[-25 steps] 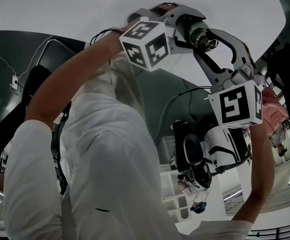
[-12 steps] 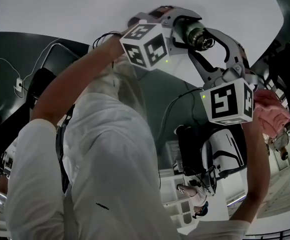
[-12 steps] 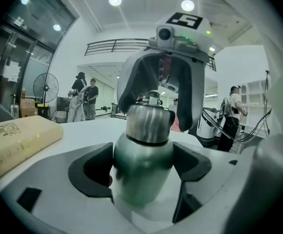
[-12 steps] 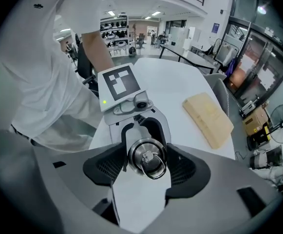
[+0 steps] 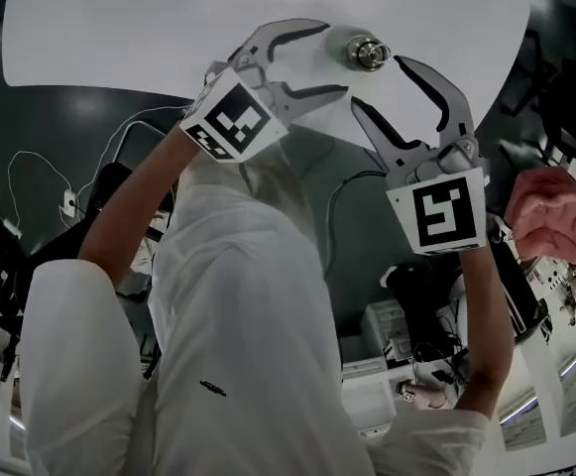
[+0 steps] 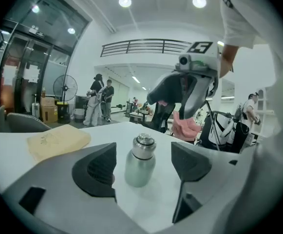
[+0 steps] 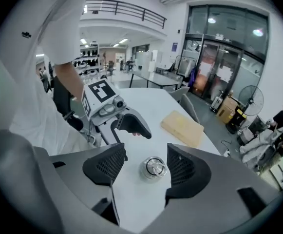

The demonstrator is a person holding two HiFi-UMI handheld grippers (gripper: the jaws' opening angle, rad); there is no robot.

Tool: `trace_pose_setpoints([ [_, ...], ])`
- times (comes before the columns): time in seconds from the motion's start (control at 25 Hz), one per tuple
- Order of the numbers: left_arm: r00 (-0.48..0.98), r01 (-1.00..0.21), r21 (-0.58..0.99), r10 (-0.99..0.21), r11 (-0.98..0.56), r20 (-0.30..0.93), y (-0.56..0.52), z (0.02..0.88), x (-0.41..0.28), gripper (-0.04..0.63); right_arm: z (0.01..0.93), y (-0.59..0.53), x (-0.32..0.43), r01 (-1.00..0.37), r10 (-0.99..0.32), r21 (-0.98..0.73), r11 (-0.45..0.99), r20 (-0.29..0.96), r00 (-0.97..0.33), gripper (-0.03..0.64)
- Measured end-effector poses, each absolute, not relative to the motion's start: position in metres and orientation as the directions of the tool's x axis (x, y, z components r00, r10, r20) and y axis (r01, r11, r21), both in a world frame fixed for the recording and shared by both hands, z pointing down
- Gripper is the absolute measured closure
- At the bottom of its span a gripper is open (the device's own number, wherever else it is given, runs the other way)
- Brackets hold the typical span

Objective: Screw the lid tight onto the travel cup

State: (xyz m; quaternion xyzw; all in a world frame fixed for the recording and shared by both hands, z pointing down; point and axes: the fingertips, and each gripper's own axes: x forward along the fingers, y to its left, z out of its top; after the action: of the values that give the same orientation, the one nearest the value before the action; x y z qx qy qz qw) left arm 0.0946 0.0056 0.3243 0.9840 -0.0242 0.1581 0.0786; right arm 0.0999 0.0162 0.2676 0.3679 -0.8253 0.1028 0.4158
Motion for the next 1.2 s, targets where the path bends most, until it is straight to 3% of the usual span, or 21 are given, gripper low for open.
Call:
trace_pose_setpoints([
  [0.16, 0.933, -0.112, 0.139, -0.056, -0.984, 0.355, 0.025, 0.284, 0.072, 0.279, 0.245, 0.041, 0.098, -0.793, -0.629, 0.099, 0.602, 0.670, -0.394, 0.394],
  [0.24, 0.928, -0.182, 0.125, -0.128, -0.975, 0.351, 0.033, 0.261, 0.056, 0.447, 0.228, 0.054, 0.093, -0.842, -0.691, 0.078, 0.533, 0.615, -0.381, 0.422],
  [0.36, 0.902, -0.302, 0.130, -0.239, -0.944, 0.359, 0.044, 0.232, 0.035, 0.557, 0.198, 0.069, 0.096, -0.910, -0.792, 0.065, 0.410, 0.521, -0.320, 0.460],
  [0.44, 0.881, -0.358, 0.164, -0.275, -0.919, 0.384, 0.052, 0.221, 0.022, 0.583, 0.181, 0.080, 0.103, -0.943, -0.850, 0.061, 0.328, 0.456, -0.266, 0.493],
  [0.8, 0.830, -0.517, 0.221, -0.422, -0.827, 0.364, 0.088, 0.153, -0.026, 0.592, 0.132, 0.146, 0.114, -0.988, -0.940, 0.045, 0.145, 0.317, -0.124, 0.552],
  [1.2, 0.834, -0.526, 0.181, -0.462, -0.831, 0.302, 0.135, 0.123, -0.029, 0.592, 0.115, 0.203, 0.107, -0.994, -0.974, 0.072, 0.082, 0.217, -0.065, 0.576],
])
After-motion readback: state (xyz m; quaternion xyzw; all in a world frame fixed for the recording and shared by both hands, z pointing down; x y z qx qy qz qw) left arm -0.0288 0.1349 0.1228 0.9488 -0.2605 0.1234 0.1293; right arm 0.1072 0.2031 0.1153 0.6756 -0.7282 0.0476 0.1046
